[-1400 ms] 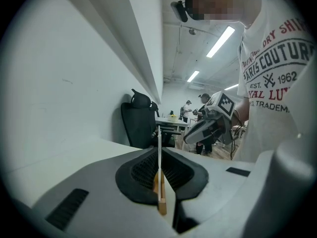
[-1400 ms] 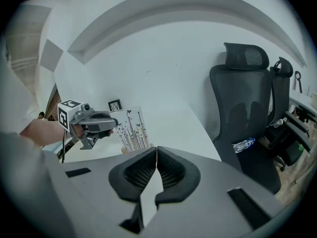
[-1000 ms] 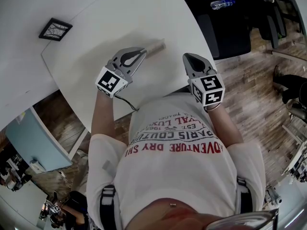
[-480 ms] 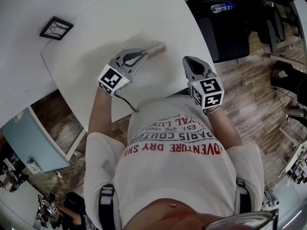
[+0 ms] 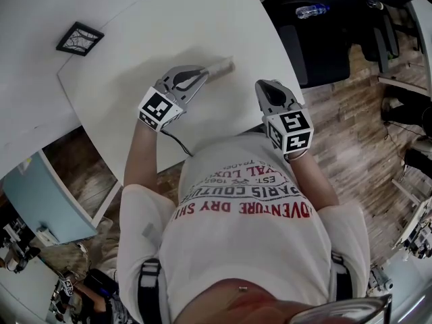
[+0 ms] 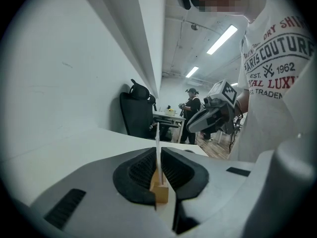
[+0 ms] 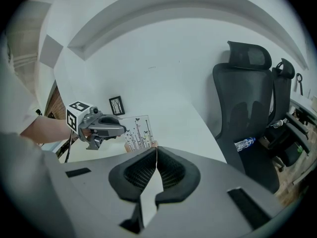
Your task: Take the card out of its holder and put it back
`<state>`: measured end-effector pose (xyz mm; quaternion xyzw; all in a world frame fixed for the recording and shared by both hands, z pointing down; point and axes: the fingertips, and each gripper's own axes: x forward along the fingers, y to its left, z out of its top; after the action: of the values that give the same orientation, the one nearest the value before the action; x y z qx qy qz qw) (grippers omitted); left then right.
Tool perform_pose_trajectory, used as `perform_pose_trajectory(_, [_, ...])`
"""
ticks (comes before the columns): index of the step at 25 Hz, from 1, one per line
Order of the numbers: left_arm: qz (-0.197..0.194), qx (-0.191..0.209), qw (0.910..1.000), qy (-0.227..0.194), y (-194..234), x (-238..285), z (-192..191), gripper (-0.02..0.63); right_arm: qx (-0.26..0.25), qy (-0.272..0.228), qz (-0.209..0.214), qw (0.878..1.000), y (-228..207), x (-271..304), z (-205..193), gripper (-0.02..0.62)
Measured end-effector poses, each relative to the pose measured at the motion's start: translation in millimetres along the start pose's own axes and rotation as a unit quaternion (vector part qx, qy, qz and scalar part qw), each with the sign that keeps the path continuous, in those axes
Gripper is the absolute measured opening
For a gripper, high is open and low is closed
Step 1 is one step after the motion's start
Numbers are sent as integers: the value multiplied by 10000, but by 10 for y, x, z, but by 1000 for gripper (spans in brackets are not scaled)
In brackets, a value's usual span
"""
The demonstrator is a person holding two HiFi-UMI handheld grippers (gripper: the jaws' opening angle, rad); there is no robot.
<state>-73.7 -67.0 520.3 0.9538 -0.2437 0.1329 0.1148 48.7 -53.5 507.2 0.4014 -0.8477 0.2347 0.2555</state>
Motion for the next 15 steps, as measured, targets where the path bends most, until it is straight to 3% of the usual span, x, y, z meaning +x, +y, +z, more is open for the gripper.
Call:
perform_pose_trajectory(3, [114,-186,9994,-270,11,-41,95,40,1,-21,23,10000,19,-17,5,26])
perform_pose_trajectory(6, [150,-298,9983,-477,-2,-107,179,180,-58,-39,75,9999,57,-15,29,26])
perform_pose_trajectory(10, [514,-298,9955,-742,11,-215,343,239,-128,-108,189,9997,89,-30,71,26])
perform_pose_trajectory(15, [1398,-704,9766,-1475,-25,-468,678,241,-275,-281,418,9984,131,-168,182,26])
